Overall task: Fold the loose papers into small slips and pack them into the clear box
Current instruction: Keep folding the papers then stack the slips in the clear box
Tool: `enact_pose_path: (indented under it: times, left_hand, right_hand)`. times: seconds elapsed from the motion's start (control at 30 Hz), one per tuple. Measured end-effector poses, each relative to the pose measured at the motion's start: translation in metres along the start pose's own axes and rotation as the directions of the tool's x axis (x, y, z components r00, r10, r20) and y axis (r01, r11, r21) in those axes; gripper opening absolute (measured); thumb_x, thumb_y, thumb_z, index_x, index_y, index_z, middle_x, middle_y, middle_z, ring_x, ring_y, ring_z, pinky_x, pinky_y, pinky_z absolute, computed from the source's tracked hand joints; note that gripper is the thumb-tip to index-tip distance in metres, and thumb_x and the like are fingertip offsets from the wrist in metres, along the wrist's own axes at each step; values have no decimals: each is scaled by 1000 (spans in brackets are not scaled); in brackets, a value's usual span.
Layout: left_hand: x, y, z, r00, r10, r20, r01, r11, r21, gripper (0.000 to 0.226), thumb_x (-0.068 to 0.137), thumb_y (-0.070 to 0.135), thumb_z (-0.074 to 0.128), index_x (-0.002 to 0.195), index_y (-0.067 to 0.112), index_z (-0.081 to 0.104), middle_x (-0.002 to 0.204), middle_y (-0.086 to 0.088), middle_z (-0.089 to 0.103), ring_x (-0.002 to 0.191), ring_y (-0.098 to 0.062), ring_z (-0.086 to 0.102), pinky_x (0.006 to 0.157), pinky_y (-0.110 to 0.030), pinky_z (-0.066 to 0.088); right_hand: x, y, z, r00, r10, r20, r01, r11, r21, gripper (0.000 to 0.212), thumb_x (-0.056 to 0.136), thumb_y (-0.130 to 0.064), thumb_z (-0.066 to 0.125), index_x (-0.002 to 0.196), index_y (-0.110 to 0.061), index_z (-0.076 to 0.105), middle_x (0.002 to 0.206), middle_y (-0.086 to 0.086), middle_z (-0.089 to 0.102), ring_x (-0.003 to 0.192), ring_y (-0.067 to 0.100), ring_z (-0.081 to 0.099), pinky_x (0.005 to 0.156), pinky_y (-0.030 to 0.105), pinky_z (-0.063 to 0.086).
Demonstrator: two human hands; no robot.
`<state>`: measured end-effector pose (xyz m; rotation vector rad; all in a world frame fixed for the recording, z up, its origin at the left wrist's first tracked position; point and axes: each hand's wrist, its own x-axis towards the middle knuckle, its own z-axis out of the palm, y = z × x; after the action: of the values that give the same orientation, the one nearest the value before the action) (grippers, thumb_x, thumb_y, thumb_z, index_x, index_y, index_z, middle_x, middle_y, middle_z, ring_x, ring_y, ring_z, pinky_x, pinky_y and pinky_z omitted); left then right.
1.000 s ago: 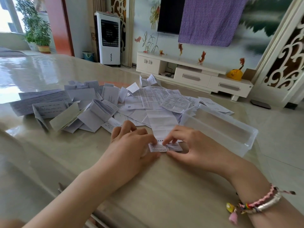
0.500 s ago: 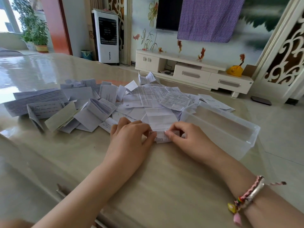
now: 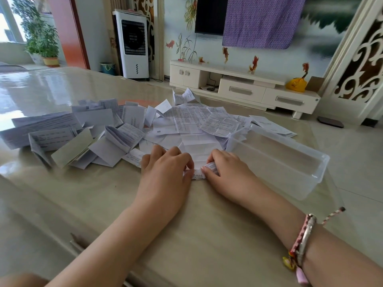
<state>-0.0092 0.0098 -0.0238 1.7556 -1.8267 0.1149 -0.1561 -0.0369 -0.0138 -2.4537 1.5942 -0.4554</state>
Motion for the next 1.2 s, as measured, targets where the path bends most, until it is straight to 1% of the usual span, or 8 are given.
enact_pose_path:
  times: [0.2,0.33,0.43,0.57,0.73,0.9,1.1,1.2]
  left_hand:
    - [-2,2,3,998,58,-18,-55,994,98,15,97,39,44,102,33,57,106,15,52,107,-16,32,80,-27,14]
    - [-3,3,5,996,87,-35,-82,989,127,11,96,34,47,95,29,57,99,12,53,101,-19,33,72,-27,8]
    - [-2,1,6,992,118,-43,-111,983,147,6,91,31,57,87,27,59,91,11,55,95,-21,36,70,-28,8]
    - [-1,-2,8,986,157,-51,-146,973,179,17,72,20,77,69,24,61,74,8,55,81,-20,32,66,-30,8]
    - [-4,-5,7,984,171,-45,-161,973,164,22,64,9,75,69,25,62,75,9,55,82,-20,34,64,-30,5]
    - [-6,-10,4,985,175,-14,-173,980,95,33,60,2,67,79,28,69,78,14,54,82,-16,30,64,-29,7]
    - [-7,-10,0,981,186,-45,-183,981,69,30,77,32,43,81,30,72,78,16,53,83,-14,31,66,-30,13]
    - [-6,-13,0,986,156,51,-159,986,43,23,88,49,52,100,37,68,91,19,50,93,-10,27,75,-25,11]
  right_hand:
    - [-3,-3,2,999,10,-36,-12,999,-40,19,96,-40,45,98,-23,36,113,-1,51,111,21,43,89,35,37]
    - [-6,-6,6,993,-6,-114,-3,997,-75,32,92,-45,50,108,-22,36,114,-2,35,109,20,34,88,33,32]
    - [-10,-2,1,985,-17,-174,2,997,-83,30,90,-35,52,103,-23,27,107,-5,23,108,19,31,83,29,28]
    - [-14,5,-5,986,25,-163,-33,999,-43,26,89,-16,49,99,-21,25,109,-2,28,108,20,36,84,29,32]
    - [-15,2,-7,996,9,-92,-6,1000,25,25,87,-3,45,99,-21,32,104,0,34,94,21,47,70,29,32]
    - [-14,7,-8,947,-270,-172,269,963,-29,22,81,-2,52,94,-20,56,98,-6,48,93,15,48,79,29,39]
    - [-15,18,-17,930,-365,-38,366,930,25,14,90,-27,62,103,-23,64,100,-8,63,98,9,56,88,32,45]
    - [-15,19,-18,933,-355,-56,356,934,3,13,92,-24,59,103,-24,65,101,-10,64,98,6,56,87,30,46]
